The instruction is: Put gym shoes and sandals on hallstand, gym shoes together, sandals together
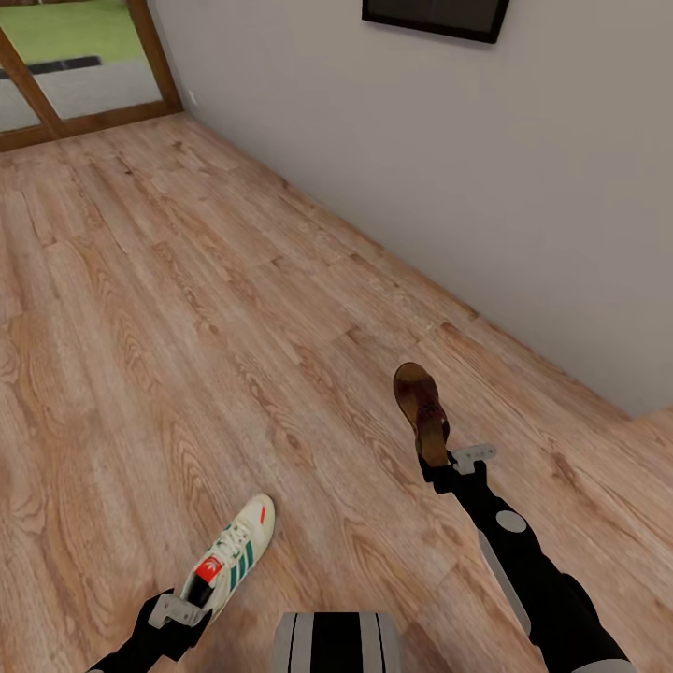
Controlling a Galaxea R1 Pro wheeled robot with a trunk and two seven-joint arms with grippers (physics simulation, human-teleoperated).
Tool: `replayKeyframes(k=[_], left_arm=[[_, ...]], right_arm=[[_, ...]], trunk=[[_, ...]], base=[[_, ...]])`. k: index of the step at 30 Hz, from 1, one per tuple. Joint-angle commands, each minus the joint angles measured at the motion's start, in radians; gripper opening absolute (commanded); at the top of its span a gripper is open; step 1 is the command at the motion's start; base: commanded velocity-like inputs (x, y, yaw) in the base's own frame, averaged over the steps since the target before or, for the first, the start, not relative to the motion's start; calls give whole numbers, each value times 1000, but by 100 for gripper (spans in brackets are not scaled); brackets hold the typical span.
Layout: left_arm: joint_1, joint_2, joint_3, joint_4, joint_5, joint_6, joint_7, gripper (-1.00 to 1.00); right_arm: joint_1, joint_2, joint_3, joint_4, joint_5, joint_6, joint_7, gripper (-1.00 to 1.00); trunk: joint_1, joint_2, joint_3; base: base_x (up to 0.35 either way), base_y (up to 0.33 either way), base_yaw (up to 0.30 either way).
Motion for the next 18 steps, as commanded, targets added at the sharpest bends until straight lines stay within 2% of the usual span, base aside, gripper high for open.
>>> replayKeyframes(k=[1,18], left_arm=[[-1,-1,9,0,-8,-4,-7,100],[-1,-1,8,1,-8,-4,-7,100]], right_arm=[[0,-1,1,-2,-7,6,-1,-100],[0,-1,1,-2,-7,6,-1,-100]], trunk=[[0,0,-1],[0,0,-1]], base=[[48,0,0],[8,0,0]])
